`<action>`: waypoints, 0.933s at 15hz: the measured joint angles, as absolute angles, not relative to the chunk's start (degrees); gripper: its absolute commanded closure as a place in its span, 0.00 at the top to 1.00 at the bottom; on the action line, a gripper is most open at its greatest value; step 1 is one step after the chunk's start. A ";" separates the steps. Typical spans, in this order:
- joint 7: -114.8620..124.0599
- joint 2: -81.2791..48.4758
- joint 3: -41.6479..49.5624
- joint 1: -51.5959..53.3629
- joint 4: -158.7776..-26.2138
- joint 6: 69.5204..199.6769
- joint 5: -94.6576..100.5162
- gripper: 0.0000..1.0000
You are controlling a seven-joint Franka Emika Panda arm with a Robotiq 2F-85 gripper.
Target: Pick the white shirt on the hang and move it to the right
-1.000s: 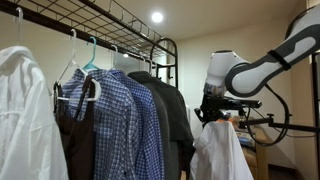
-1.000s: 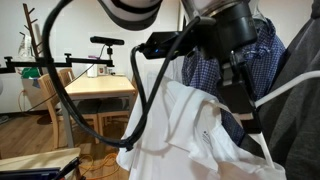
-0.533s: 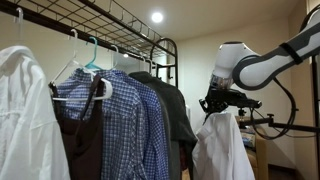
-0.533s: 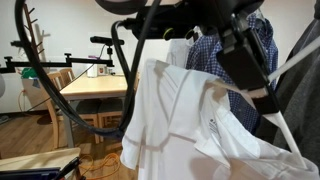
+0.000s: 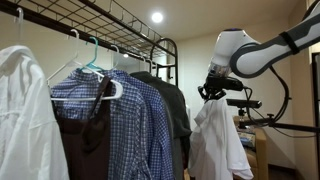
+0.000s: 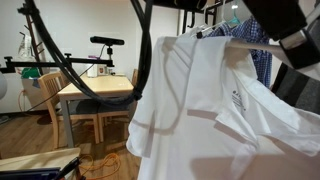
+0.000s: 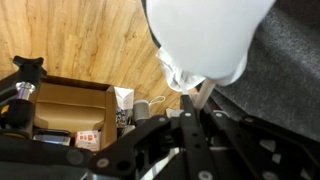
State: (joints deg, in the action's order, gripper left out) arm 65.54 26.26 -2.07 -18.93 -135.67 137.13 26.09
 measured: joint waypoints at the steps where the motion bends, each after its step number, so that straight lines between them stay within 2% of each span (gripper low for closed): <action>1: 66.90 26.31 -2.02 -19.40 -135.20 136.06 26.07 0.09; 14: 68.79 24.03 -2.12 -20.44 -126.64 134.59 36.41 0.09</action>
